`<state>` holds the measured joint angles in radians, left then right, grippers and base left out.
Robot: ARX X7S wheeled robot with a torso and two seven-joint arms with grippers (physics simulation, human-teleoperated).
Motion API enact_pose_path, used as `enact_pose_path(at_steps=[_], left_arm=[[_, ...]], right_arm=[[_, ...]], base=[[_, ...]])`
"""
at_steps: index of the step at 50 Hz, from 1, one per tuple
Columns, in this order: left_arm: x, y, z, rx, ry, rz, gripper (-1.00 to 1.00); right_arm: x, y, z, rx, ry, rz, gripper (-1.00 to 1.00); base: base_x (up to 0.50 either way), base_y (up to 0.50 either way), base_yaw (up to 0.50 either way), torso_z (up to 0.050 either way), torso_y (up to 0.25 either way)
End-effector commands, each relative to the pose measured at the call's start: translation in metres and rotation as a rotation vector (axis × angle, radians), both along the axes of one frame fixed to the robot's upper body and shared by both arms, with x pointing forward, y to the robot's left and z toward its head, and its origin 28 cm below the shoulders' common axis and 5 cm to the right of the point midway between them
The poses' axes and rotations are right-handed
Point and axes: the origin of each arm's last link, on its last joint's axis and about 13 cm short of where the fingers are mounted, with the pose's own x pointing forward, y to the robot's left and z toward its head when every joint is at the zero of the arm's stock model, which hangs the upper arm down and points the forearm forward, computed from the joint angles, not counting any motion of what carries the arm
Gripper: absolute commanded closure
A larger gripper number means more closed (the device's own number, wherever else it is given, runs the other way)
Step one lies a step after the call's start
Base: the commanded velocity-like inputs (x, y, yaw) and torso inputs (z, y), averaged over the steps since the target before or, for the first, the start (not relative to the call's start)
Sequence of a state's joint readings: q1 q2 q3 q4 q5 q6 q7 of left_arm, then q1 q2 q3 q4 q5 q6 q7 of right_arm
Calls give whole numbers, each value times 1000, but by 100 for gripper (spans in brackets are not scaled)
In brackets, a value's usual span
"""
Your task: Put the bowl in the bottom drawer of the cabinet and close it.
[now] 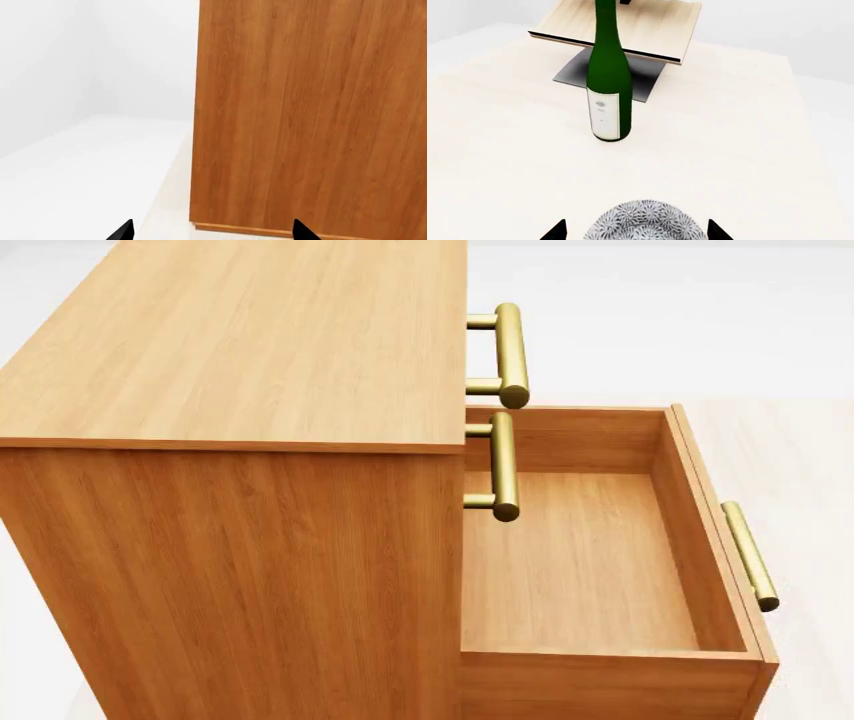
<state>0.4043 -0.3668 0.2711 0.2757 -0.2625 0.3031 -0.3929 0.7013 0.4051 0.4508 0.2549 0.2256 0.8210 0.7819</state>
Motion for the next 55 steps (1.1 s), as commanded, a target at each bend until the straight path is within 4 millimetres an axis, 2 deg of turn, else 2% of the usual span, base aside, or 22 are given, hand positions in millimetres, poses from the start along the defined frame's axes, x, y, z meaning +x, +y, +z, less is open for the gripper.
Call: enact_pose_path(at_steps=[1,6,12,21,31,41,46,55], left_arm=[[0,0,0,-1,0,0,-100],[1,1,-5,0,0,-1,-100],[2,2,-7,1,-1,-1,-100],[1,1,-8,4,-2,0,-100],[-1,0,-1,0,-3,0,-100],[-1,-1,2,3,-1,1,-100],[0,0,1,4,-1,2,-100],[0,0,0,1,-1,3,-100]], right_arm=[[0,-2,-3,-19,39,-60,-100],[-3,-7,-5,-58,67,-159,-100],[-5,-10,-10,-89,87,-201,-100],[-5,-11,-14,-52,95,-178,-100],[-4,-10,-16,94,76,-118,-100],[-6,-16,-27,112,84,-162,-100],[-8,-21,-29,80,118,-253,-100],[-7,-21,-38,108,135,-230,-100]], base=[[0,0,0,0,0],[0,0,0,0,0],[0,0,0,0,0],[0,0,0,0,0],[0,0,0,0,0],[0,0,0,0,0],[0,0,0,0,0],[0,0,0,0,0]])
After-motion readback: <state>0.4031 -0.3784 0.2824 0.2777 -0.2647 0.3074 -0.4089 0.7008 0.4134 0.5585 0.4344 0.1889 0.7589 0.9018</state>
